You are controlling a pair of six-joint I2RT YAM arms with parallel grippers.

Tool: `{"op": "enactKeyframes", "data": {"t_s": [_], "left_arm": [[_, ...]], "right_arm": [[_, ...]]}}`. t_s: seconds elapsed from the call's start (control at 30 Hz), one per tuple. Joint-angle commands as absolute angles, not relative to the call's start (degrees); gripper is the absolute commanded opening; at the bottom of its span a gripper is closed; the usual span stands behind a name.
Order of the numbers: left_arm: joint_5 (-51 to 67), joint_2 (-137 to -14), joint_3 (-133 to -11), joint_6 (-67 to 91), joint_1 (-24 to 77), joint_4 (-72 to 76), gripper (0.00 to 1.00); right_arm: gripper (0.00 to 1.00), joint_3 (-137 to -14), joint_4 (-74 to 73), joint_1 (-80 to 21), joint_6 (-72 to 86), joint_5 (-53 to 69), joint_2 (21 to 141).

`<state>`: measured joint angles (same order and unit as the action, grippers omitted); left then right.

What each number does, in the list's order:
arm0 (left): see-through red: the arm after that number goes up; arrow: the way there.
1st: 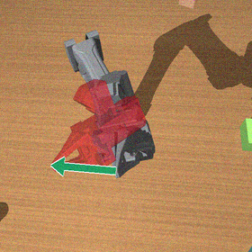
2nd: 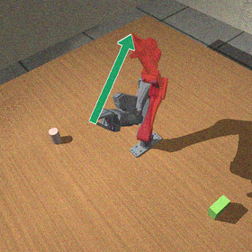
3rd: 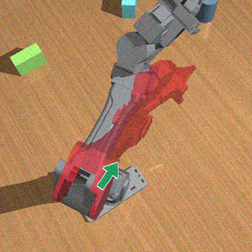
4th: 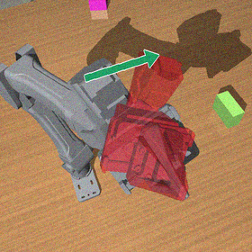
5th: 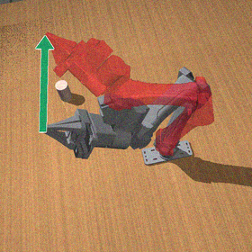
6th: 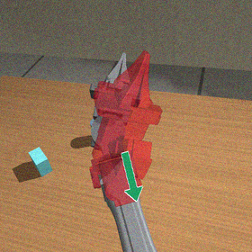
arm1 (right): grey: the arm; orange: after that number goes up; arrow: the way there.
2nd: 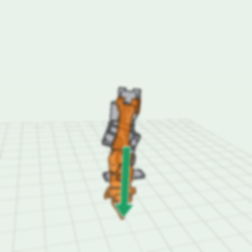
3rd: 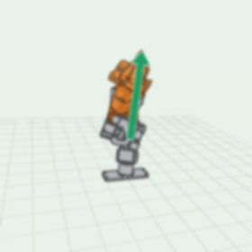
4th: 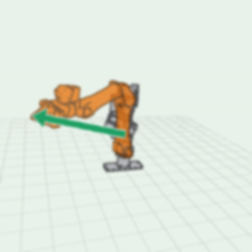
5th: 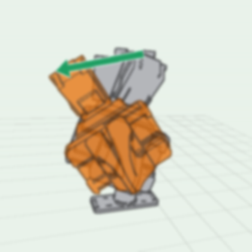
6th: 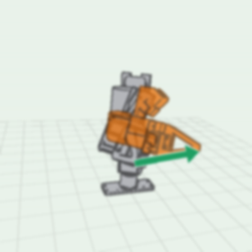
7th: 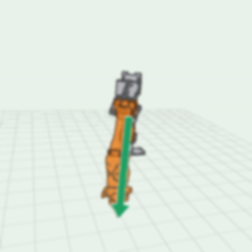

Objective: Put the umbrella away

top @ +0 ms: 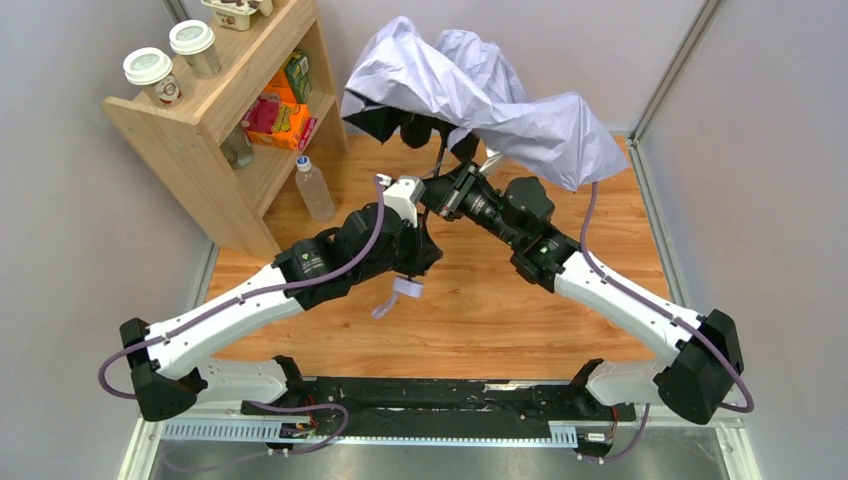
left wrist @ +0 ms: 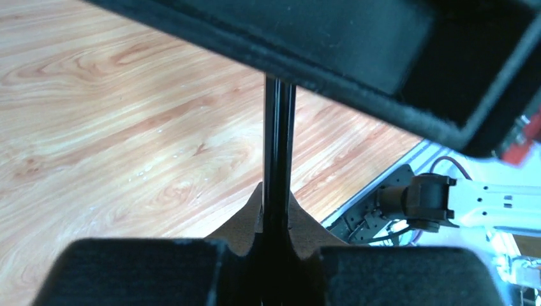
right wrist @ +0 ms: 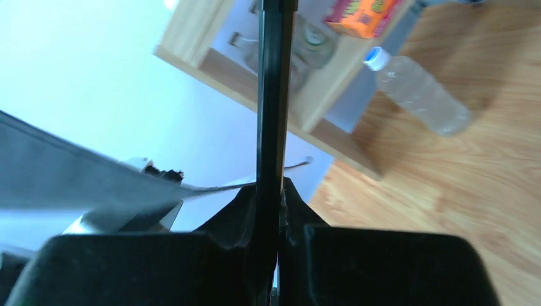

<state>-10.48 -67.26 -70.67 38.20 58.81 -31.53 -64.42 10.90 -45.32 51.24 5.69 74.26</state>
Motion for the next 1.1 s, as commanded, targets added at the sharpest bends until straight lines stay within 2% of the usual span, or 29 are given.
{"op": "enactKeyframes", "data": {"t_s": [0.0,0.07,0.1,0.13,0.2,0.37,0.57,0.6,0.63,0.77,0.8,0.93,1.07], "left_arm": [[-7.74,-60.23,-70.76,39.1,59.33,-22.51,0.18],[-6.6,-56.89,-67.07,40.59,59.15,-19.53,0.46],[-5.81,-55.82,-64.54,41.04,59.06,-18.47,0.51],[-4.15,-53.98,-63.03,42.7,58.71,-16.37,0.6],[-1.08,-52.31,-59.86,45.51,57.49,-14.17,0.65],[7.55,-50.54,-51.69,51.67,53.97,-5.72,0.69],[13.61,-52.9,-50.36,54.14,51.95,3.78,0.69],[13.8,-53.43,-51.49,54.4,51.51,3.08,0.68],[13.62,-54.22,-52.2,54.06,50.81,0.47,0.61],[7.68,-50.82,-54.41,49.84,50.8,-6.58,0.48],[6.08,-49.15,-53.19,49.75,50.8,-6.94,0.48],[0.18,-43.68,-51.59,49.57,50.71,-8.78,0.67],[2.8,-48.5,-54.84,49.66,50.71,-11.16,0.7]], "right_arm": [[0.0,-55.21,38.09,-39.04,61.49,18.52,74.26],[0.0,-52.83,48.99,-37.19,67.21,21.6,76.01],[0.0,-52.47,54.7,-36.66,69.85,22.93,77.16],[0.0,-52.64,58.67,-36.04,72.05,23.46,78.12],[0.0,-53.17,66.23,-35.42,75.74,25.48,80.23],[0.0,-55.89,85.74,-33.93,86.72,28.12,87.43],[0.0,-56.87,86.75,-33.93,88.42,31.55,88.86],[0.0,-56.78,86.84,-33.93,88.5,31.81,88.42],[0.0,-56.52,86.75,-33.84,88.42,31.73,87.81],[0.0,-55.2,86.66,-33.14,88.5,31.73,86.22],[0.0,-55.02,86.57,-33.13,88.24,31.99,85.96],[0.0,-55.19,86.57,-33.13,88.16,32.69,85.96],[0.0,-56.6,86.66,-33.22,88.51,33.75,85.78]]}}
